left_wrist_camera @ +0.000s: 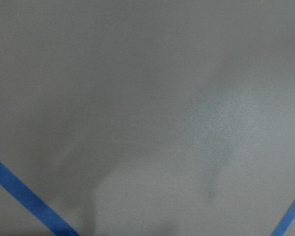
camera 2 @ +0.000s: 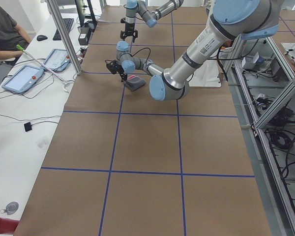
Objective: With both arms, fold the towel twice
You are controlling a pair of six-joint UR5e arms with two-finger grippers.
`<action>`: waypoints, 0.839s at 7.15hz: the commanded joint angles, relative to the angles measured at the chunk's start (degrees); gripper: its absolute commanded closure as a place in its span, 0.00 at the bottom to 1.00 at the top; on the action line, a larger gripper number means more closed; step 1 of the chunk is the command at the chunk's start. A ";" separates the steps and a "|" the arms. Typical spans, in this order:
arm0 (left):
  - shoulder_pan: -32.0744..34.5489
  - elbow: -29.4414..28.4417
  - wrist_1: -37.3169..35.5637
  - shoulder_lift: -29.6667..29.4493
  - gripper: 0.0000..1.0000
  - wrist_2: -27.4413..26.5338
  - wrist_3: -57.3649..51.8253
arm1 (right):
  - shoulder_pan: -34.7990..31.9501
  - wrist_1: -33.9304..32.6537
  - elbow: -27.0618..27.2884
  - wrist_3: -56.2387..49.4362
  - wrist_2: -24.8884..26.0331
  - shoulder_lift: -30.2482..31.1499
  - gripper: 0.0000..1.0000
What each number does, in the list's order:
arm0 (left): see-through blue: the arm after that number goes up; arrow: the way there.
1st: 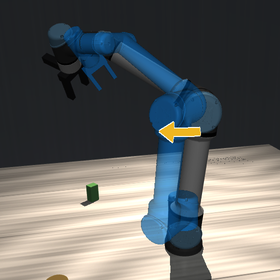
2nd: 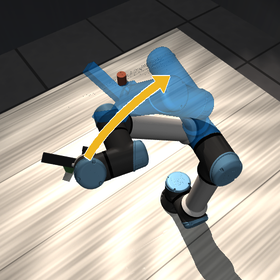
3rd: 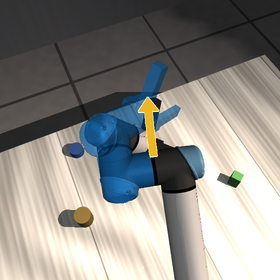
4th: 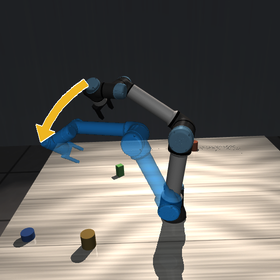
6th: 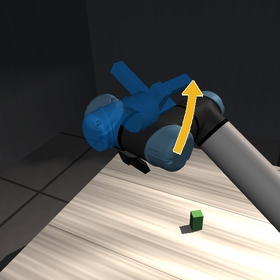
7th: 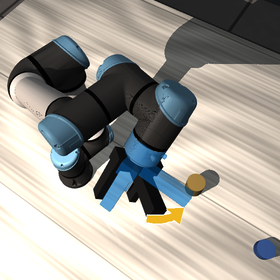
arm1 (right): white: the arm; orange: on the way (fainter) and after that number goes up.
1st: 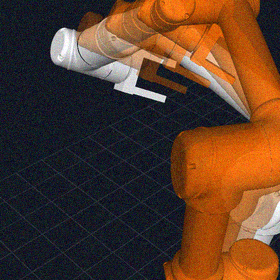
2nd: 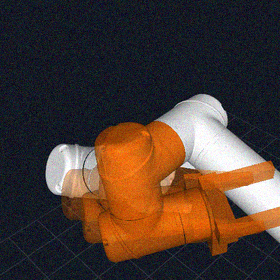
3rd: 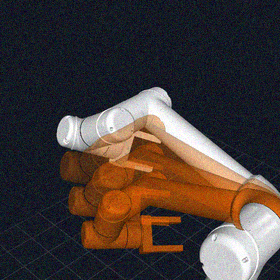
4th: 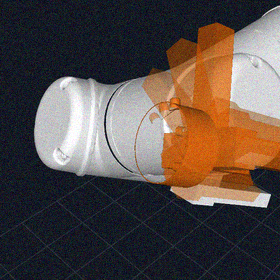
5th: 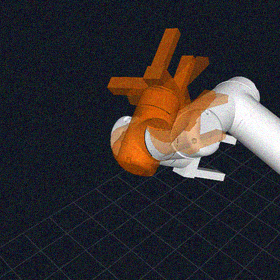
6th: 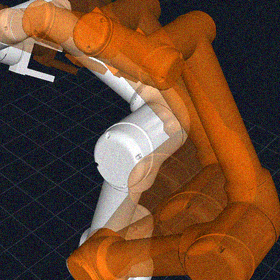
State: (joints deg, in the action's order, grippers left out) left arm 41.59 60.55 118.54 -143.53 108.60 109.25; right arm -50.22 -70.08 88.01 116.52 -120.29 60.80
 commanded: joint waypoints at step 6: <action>15.95 35.02 -20.56 26.24 0.00 11.99 -52.52 | -11.81 -0.85 -0.03 -35.67 -4.77 6.50 0.00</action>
State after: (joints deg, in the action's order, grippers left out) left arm 54.85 88.19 106.31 -122.59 120.54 71.32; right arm -60.10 -70.89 88.07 90.38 -124.29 65.01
